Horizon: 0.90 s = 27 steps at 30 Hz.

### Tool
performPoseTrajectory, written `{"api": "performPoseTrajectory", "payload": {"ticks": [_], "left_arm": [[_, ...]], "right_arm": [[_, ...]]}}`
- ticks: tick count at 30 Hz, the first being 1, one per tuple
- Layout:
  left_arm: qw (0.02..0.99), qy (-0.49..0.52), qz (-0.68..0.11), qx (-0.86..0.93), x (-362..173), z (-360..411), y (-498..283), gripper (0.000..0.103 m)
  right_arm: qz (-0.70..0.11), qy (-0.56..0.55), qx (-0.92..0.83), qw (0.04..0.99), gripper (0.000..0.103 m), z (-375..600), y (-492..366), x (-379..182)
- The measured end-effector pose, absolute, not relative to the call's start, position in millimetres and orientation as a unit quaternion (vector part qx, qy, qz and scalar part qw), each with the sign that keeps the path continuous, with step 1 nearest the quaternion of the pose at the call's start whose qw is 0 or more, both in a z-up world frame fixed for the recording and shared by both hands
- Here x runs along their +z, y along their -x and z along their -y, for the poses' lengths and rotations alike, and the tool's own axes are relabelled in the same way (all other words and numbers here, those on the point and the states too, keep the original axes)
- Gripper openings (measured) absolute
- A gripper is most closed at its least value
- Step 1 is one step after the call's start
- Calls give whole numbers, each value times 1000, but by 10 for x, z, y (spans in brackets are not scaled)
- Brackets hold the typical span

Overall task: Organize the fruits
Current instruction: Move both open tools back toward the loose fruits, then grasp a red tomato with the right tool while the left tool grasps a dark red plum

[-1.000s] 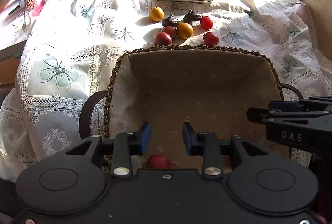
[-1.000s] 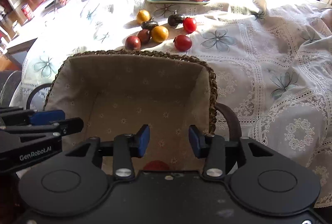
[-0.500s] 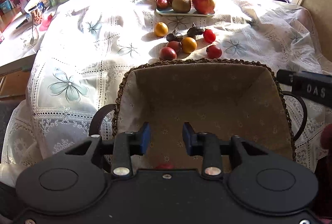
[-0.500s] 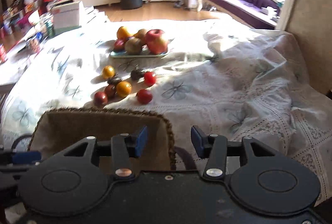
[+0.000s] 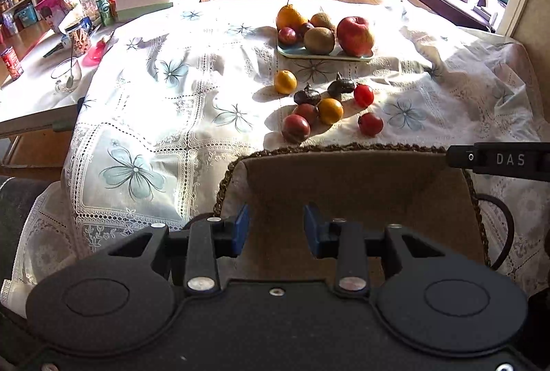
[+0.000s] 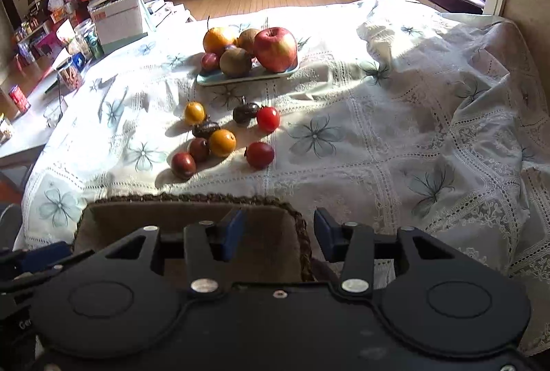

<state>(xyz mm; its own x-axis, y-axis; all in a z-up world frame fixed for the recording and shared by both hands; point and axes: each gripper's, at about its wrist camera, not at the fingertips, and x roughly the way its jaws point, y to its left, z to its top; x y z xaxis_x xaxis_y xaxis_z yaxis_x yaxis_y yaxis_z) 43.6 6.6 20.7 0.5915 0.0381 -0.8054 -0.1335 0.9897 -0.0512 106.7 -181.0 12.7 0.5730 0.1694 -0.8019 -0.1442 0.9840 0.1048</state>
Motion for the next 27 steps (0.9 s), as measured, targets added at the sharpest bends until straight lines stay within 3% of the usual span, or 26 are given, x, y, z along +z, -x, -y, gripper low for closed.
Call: {"api": "performPoseTrajectory", "payload": {"ticks": [6,11,12,27], "left_arm": [[902,69,-420,73,364,-188,-672,45],[897,101,-424,80,419,-290,-1006,45],[897,105,-424,76,423,-303,-1071,44],[881,105,-458,53,-173,-318,-2025,43]], "right_arm": [[-399,-22,52,915,46,1761,-1316,282],[-401,-19,55,914,31,1631,-1667,273],[-404,-20,57,913,27,1600,-1761,254],[-538,-72,59,838,29,1397,-2745,-647]]}}
